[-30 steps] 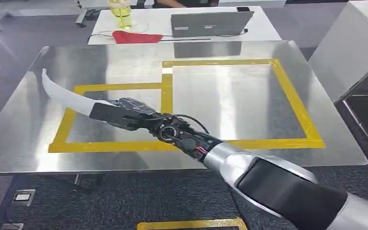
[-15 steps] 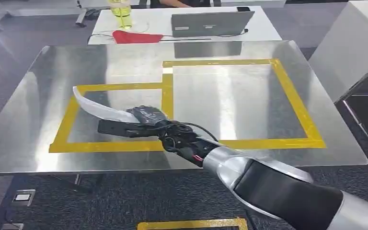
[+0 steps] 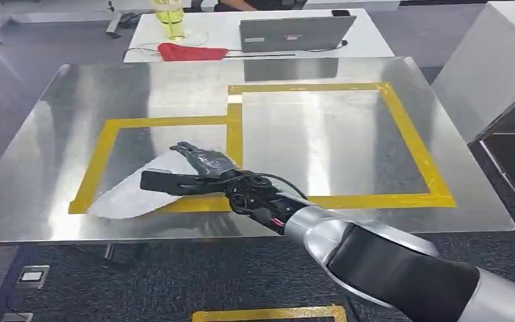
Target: Take the parts from the cabinet and place them on the table.
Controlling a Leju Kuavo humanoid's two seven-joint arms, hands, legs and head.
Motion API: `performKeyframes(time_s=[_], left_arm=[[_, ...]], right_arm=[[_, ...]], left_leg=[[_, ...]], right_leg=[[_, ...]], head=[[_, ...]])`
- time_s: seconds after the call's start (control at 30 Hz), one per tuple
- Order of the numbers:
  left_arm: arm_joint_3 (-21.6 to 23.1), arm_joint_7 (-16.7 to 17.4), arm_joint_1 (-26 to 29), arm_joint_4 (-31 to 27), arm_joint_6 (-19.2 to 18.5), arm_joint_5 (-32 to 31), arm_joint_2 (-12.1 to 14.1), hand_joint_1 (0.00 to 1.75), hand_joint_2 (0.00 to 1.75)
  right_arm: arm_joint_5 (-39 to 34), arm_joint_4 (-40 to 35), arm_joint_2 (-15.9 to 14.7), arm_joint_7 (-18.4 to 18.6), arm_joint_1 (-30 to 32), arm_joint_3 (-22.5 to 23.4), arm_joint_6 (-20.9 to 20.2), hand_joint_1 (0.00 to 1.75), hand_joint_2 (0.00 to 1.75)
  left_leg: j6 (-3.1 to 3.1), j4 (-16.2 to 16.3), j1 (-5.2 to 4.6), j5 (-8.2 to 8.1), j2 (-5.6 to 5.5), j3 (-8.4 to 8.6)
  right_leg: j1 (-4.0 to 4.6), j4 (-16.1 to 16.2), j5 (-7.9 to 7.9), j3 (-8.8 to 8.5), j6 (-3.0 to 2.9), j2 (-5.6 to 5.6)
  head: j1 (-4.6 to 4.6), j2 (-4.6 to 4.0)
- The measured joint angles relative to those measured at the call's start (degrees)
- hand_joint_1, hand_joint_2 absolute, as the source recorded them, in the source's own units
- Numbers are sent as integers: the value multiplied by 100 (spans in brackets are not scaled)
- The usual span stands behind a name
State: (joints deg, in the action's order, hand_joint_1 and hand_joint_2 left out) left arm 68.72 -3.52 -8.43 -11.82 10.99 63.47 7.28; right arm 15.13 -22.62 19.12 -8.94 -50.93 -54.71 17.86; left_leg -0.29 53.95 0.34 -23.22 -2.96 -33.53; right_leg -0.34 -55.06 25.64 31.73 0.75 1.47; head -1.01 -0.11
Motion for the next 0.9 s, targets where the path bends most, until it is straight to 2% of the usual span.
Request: performKeyframes(time_s=[0.23,0.3,0.43,0.53,0.6,0.73,0.77,0.8,0.83,0.87,0.9], left_arm=[[0,7,1,0,35,59,-2,0,0],[0,7,2,0,35,83,-2,0,0],[0,9,35,2,55,232,-2,0,0],[0,9,76,2,70,295,-2,0,0],[0,11,85,2,83,321,-2,0,0],[0,20,110,2,111,459,2,0,0],[-2,20,116,2,114,483,26,0,0],[0,24,132,2,116,496,30,0,0],[-2,28,144,0,120,505,42,0,0],[-2,37,157,0,124,527,33,0,0],[-2,44,159,0,142,540,33,0,0]], right_arm=[[-245,24,0,-346,0,129,20,0,0],[-567,20,0,-672,-1,223,-103,0,0],[-1272,-228,-9,-1551,16,596,-509,0,0],[-1471,-692,-61,-1703,123,852,-686,0,0],[-1556,-1114,-160,-1705,291,997,-754,0,0],[-1992,-2587,-556,-1429,950,1309,-894,0,0],[-2063,-2956,-671,-1412,1131,1355,-935,0,0],[-2094,-3306,-752,-1379,1299,1397,-957,0,0],[-2144,-3645,-842,-1377,1437,1462,-968,0,0],[-2177,-4033,-939,-1381,1597,1525,-992,0,0],[-2229,-4404,-1065,-1390,1721,1580,-1018,0,0]], left_leg=[[0,1,0,0,0,0],[0,1,0,0,0,0],[0,1,0,0,1,1],[0,1,0,0,1,1],[0,2,0,0,1,3],[1,4,0,-4,0,8],[66,56,-21,-41,-1,-2],[122,2,-24,-27,3,23],[154,-124,-17,14,20,99],[138,-313,76,83,81,242],[163,-426,68,101,98,323]], right_leg=[[0,0,0,0,0,0],[0,0,0,0,0,0],[0,0,0,1,0,1],[0,0,0,1,0,0],[0,1,1,3,0,-2],[-1,6,1,-9,1,-1],[-40,66,-9,-28,43,1],[-39,95,-23,-46,74,9],[-8,166,-44,-95,109,44],[-1,133,-18,-134,103,3],[20,-70,134,-58,126,-28]], head=[[-2,0],[-2,0],[0,0],[2,0],[0,0],[-2,0],[-4,0],[4,0],[20,0],[9,0],[-22,0]])
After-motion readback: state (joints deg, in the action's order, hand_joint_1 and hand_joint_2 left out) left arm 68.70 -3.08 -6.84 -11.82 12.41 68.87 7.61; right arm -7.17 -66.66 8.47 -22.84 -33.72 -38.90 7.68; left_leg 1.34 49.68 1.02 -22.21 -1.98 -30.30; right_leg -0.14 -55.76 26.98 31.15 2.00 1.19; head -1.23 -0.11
